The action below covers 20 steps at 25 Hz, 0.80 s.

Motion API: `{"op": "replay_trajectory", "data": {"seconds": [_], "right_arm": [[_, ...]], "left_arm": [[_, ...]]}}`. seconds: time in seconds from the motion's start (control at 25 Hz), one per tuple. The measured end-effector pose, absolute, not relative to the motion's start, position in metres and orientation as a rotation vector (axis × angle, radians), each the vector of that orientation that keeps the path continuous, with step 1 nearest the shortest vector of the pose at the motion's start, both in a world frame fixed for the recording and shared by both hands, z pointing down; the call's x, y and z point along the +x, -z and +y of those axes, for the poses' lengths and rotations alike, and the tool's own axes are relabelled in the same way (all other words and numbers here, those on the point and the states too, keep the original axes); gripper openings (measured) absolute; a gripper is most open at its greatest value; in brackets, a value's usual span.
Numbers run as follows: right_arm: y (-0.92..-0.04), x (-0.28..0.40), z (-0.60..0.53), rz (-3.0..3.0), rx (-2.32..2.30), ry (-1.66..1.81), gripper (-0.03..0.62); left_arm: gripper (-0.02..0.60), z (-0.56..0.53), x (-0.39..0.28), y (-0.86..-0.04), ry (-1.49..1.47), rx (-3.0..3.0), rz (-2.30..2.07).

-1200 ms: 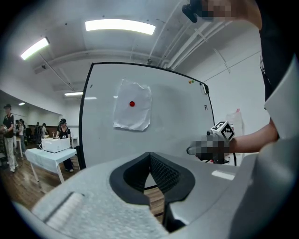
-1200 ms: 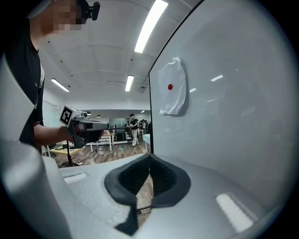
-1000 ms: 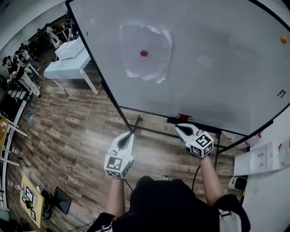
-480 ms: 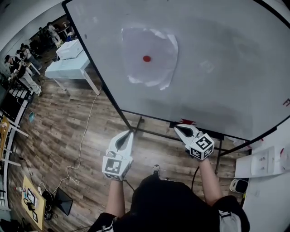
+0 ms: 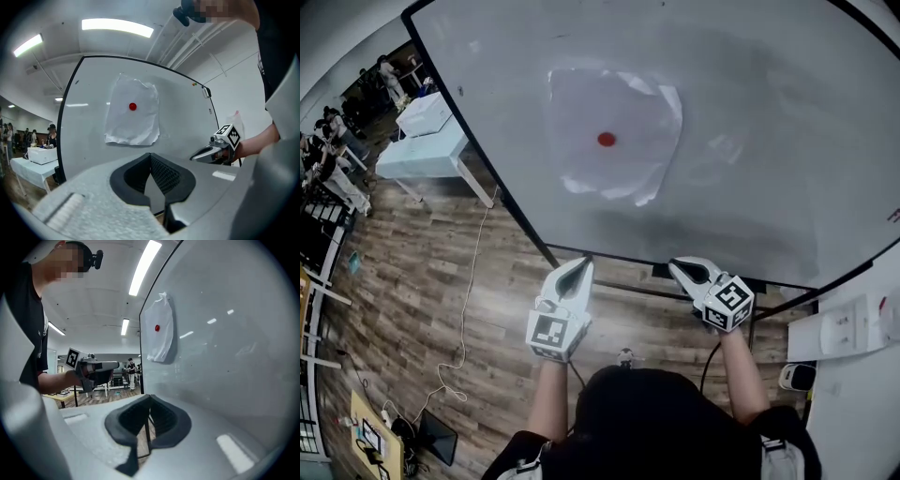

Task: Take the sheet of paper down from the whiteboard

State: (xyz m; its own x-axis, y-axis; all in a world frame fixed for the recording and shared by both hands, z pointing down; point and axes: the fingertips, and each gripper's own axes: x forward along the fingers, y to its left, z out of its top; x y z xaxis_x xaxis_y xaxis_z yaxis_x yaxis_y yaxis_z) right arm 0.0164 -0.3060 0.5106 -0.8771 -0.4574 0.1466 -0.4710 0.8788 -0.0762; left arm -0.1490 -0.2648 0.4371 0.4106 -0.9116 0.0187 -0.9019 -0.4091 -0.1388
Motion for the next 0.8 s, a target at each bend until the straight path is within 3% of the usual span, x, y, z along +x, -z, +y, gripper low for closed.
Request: {"op": "replay_trajectory", "data": {"seconds": [0.36, 0.8], "right_arm": [[-0.476, -0.012, -0.337, -2.889, 0.852, 0.124, 0.003], [-0.426, -0.021, -0.367, -2.988, 0.942, 0.133, 0.003]], "left_arm": [[0.011, -0.308, -0.160, -0.406, 0.050, -2.547, 1.502], [0.011, -0.342, -0.165, -0.368, -0.012, -2.508, 1.468]]}}
